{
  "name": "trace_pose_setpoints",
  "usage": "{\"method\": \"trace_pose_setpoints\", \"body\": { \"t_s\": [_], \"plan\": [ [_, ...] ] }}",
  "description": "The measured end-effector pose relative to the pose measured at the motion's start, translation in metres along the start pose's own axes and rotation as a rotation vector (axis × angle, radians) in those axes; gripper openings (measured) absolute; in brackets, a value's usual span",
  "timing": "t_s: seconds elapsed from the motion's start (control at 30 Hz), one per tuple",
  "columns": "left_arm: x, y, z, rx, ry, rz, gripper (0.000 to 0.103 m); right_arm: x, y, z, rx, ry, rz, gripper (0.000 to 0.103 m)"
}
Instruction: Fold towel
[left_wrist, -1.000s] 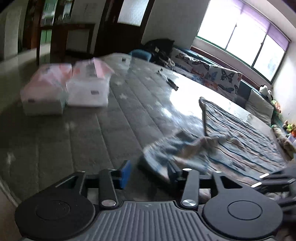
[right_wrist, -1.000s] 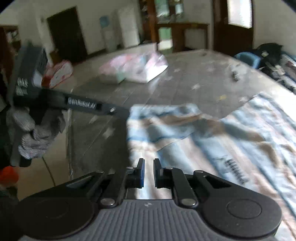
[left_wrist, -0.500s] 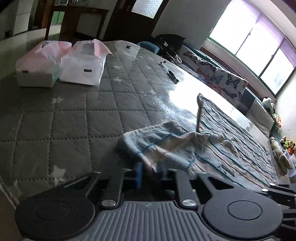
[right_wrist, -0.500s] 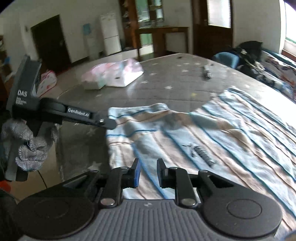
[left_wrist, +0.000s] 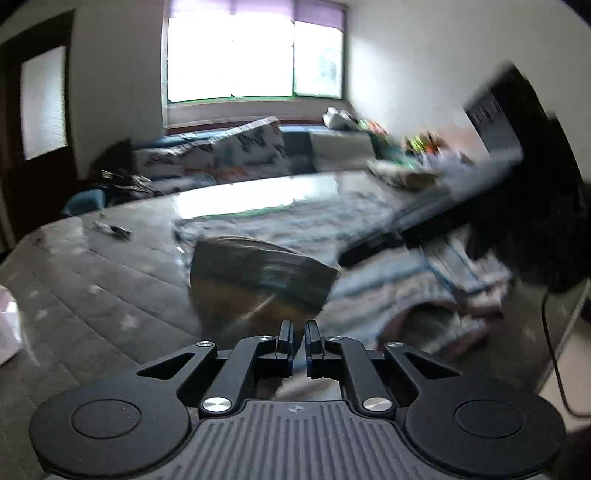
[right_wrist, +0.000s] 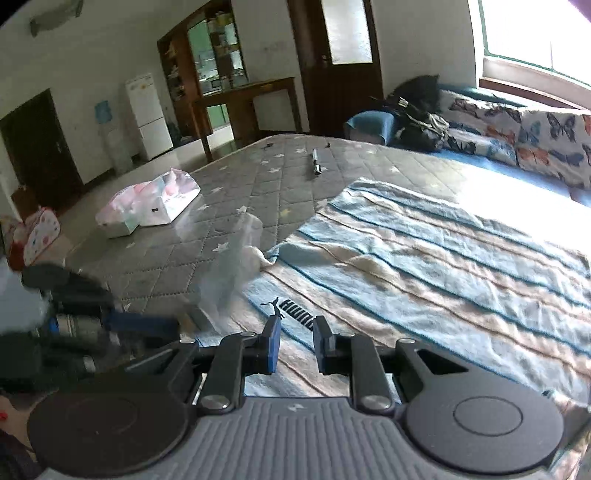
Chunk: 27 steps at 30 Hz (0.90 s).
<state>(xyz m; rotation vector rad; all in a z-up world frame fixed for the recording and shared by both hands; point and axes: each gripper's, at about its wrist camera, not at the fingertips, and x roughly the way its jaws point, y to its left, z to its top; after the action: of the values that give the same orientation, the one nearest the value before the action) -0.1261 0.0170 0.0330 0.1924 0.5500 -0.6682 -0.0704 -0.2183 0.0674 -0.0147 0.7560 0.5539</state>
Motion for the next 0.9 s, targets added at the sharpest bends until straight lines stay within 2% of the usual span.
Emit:
{"method": "trace_pose_setpoints", "body": {
  "t_s": [0.07,0.17,0.23,0.3,0.37,0.4,0.43,0.57,0.7,0.73,0.8,0.9],
  "plan": [
    [0.003,0.0,-0.005,0.007,0.04,-0.013,0.009,0.003,-0.001,-0.001,0.015,0.008,0.011,0.019],
    [-0.001,0.005,-0.011,-0.008,0.058,-0.016,0.009,0.009,-0.001,-0.003,0.03,0.019,0.032,0.02],
    [-0.008,0.012,-0.012,-0.017,0.059,0.008,0.009,0.014,0.0,-0.004,0.038,0.034,0.046,0.03],
    [-0.012,0.019,-0.012,-0.02,0.057,0.032,0.011,0.019,0.001,-0.005,0.045,0.049,0.06,0.034],
    [-0.015,0.022,-0.013,-0.013,0.059,0.051,0.02,0.024,0.003,-0.009,0.046,0.072,0.068,0.034],
    [-0.014,0.022,-0.014,-0.008,0.063,0.062,0.032,0.026,0.004,-0.01,0.046,0.083,0.072,0.034],
    [-0.014,0.022,-0.015,-0.003,0.067,0.073,0.036,0.027,0.005,-0.012,0.046,0.091,0.073,0.034],
    [-0.01,0.022,-0.019,0.006,0.081,0.09,0.036,0.031,0.006,-0.019,0.058,0.124,0.078,0.034],
    [-0.005,0.013,-0.021,0.058,0.079,0.085,0.036,0.033,0.008,-0.025,0.066,0.159,0.091,0.032],
    [-0.003,0.012,-0.021,0.071,0.082,0.085,0.036,0.034,0.009,-0.025,0.067,0.165,0.093,0.029],
    [0.003,0.012,-0.024,0.075,0.094,0.09,0.036,0.034,0.011,-0.025,0.063,0.166,0.093,0.015],
    [0.006,0.016,-0.027,0.054,0.103,0.095,0.016,0.03,0.012,-0.022,0.069,0.159,0.106,0.009]
  ]
}}
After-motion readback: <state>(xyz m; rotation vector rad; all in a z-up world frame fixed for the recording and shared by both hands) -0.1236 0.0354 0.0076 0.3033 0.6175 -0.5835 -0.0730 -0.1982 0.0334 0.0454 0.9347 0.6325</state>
